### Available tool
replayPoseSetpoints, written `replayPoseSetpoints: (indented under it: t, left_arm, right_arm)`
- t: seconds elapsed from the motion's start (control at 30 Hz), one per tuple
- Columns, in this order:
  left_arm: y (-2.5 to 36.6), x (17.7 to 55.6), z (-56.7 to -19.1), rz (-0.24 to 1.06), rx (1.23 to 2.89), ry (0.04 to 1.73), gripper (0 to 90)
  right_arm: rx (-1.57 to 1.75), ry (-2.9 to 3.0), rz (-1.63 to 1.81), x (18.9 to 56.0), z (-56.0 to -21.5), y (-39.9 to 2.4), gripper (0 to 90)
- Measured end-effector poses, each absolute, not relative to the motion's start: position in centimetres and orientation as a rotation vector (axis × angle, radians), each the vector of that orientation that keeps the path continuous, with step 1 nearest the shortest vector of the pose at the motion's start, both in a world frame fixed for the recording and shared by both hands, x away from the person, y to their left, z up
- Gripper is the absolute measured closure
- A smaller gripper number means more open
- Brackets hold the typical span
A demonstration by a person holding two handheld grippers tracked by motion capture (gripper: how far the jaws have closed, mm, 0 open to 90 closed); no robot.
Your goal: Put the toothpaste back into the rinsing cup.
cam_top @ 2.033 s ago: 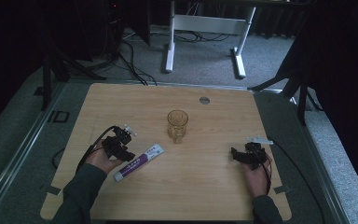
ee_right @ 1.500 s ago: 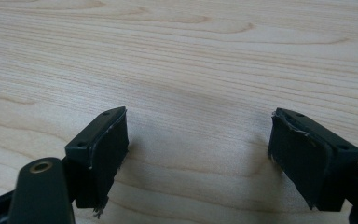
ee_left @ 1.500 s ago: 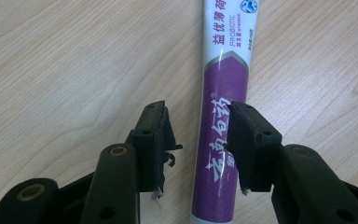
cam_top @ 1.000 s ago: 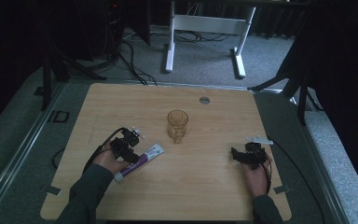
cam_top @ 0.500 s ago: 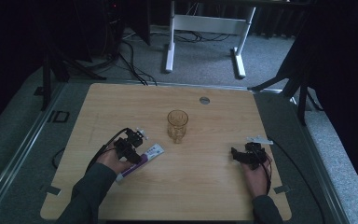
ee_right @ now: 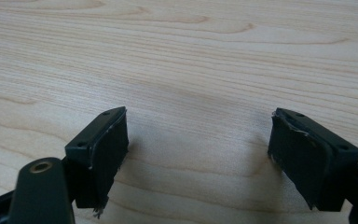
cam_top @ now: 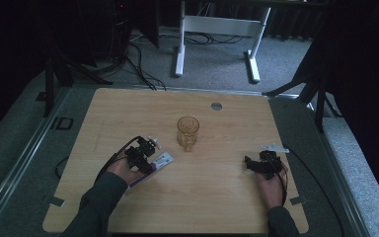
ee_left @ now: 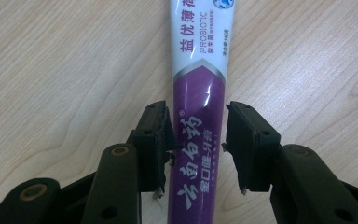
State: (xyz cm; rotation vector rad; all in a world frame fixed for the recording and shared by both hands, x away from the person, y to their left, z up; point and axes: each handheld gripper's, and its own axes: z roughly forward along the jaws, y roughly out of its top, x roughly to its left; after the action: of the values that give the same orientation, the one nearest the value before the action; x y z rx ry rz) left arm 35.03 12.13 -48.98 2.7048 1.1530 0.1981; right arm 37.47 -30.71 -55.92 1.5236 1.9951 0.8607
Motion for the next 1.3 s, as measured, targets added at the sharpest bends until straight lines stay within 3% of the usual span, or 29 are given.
replayPoseSetpoints:
  t: [0.73, 1.3]
  left_arm:
    - [10.9, 35.5, -50.5, 0.208, 2.789, 1.155, 59.7]
    - [10.9, 36.3, -51.7, 0.129, 2.794, 1.185, 57.3]
  right_arm:
    - [1.524, 1.995, 0.861, 37.5, -55.9, -30.7, 19.6]
    - [1.523, 1.995, 0.861, 37.5, -55.9, -30.7, 19.6]
